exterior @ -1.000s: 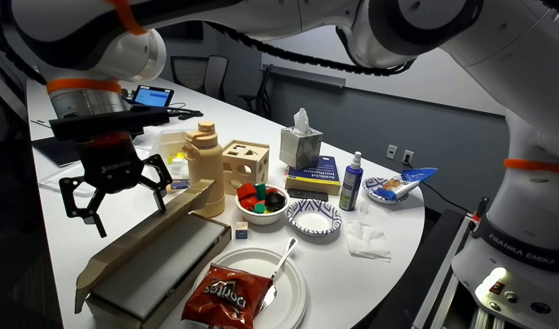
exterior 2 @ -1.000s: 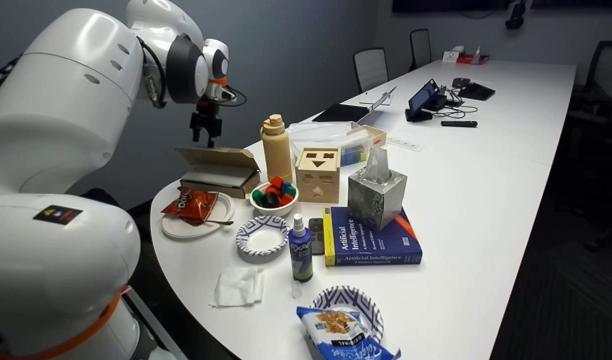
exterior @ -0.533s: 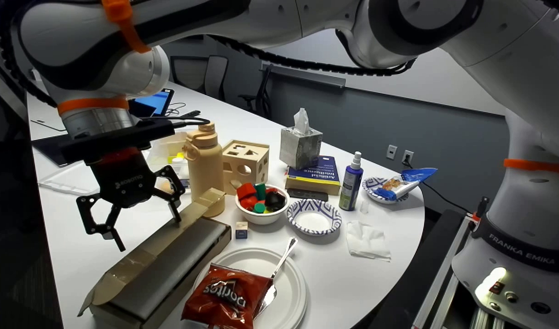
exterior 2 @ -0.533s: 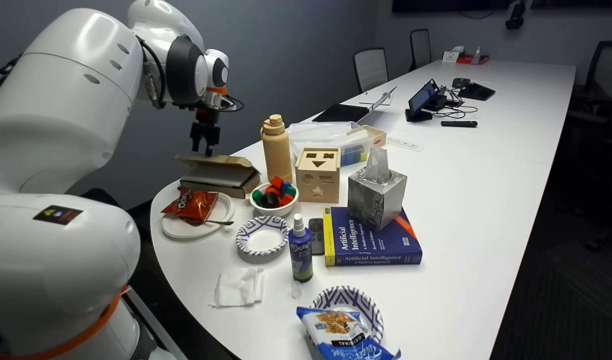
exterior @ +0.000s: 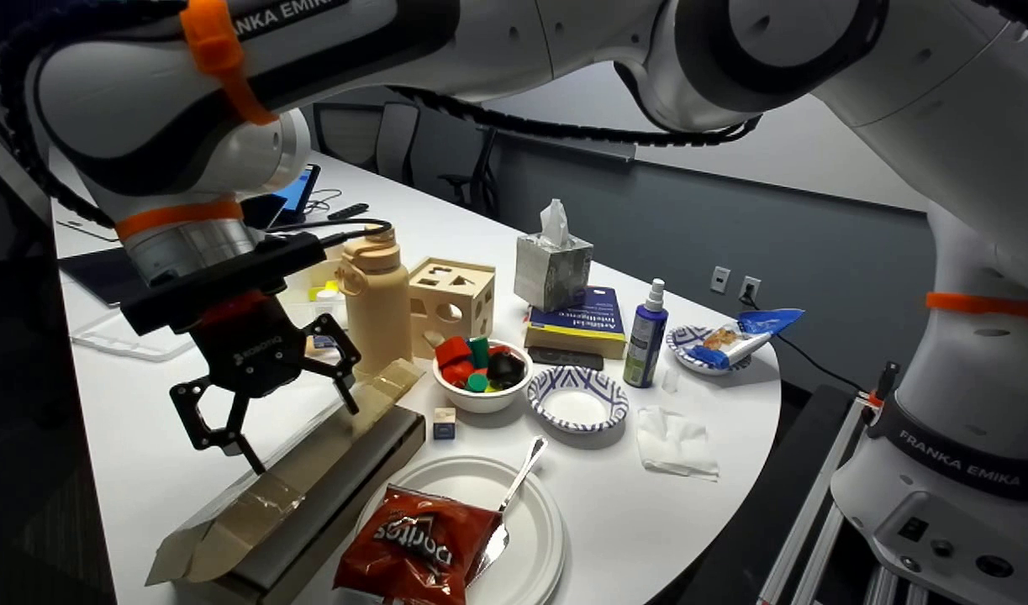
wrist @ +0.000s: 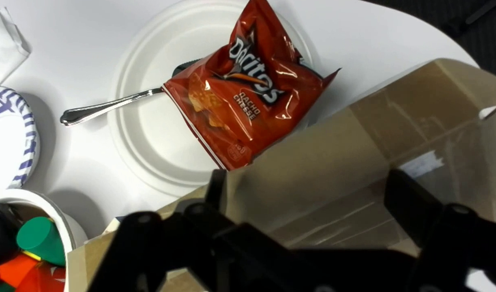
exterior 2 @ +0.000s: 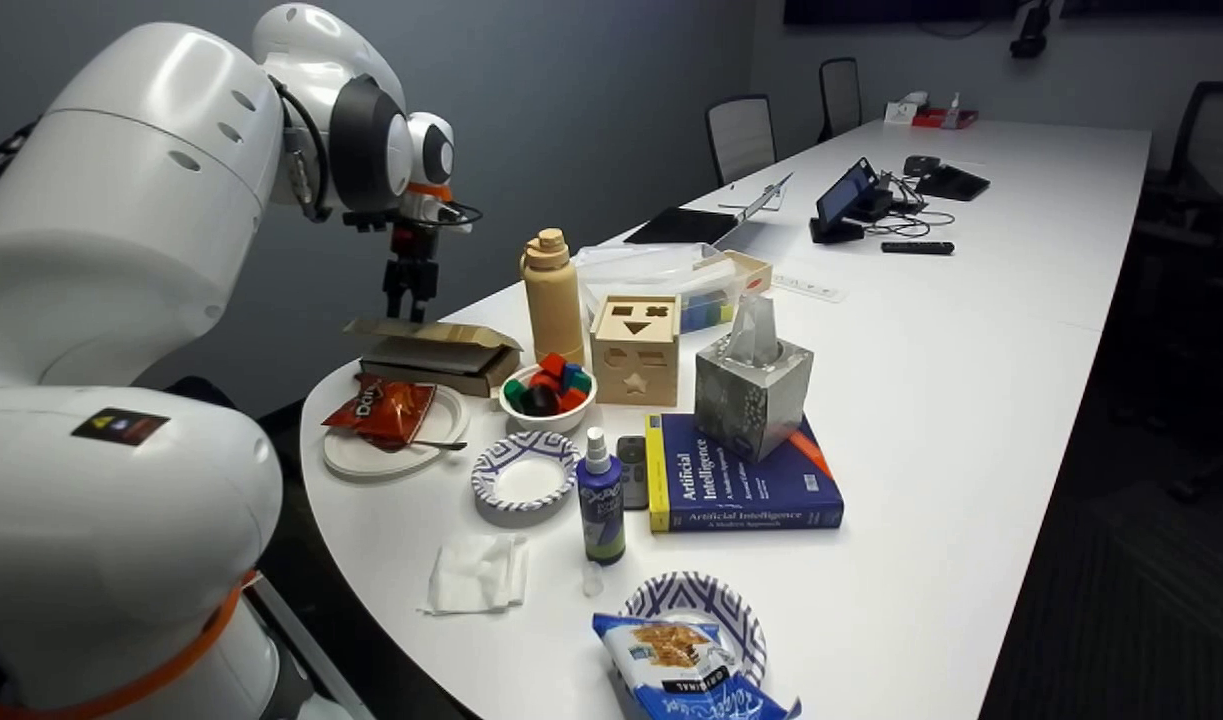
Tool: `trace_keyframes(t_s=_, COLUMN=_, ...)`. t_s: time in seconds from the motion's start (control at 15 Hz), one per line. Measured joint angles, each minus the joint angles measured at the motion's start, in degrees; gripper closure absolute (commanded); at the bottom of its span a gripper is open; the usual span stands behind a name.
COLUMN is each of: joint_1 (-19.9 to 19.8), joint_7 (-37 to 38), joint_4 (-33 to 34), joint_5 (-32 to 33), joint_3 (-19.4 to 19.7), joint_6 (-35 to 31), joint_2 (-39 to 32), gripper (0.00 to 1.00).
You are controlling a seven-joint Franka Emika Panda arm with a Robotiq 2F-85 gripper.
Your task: Close the brown box.
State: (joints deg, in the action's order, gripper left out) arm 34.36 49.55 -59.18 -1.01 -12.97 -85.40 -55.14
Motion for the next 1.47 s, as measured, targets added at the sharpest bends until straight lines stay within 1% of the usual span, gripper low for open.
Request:
trace_keyframes(t_s=0.87, joint_1=3.6, joint_7=0.7, joint_4=0.8, joint_5=8.3, joint_3=2.9, joint_6=-0.4, joint_2=-3.6, gripper=0.0)
trace_keyframes(t_s=1.2, joint_1=5.0, joint_7=0.2, joint_4=1.3, joint_5=12.2, joint_3=3.4, joint_6=-3.6, joint_2=-5.2, gripper=0.0)
trace_keyframes(t_s=1.47, joint_1=5.6, joint_7=-0.2, joint_4=1.4, joint_5=13.3, joint_3=3.6, joint_6=-4.9, joint_2=-6.2, gripper=0.0)
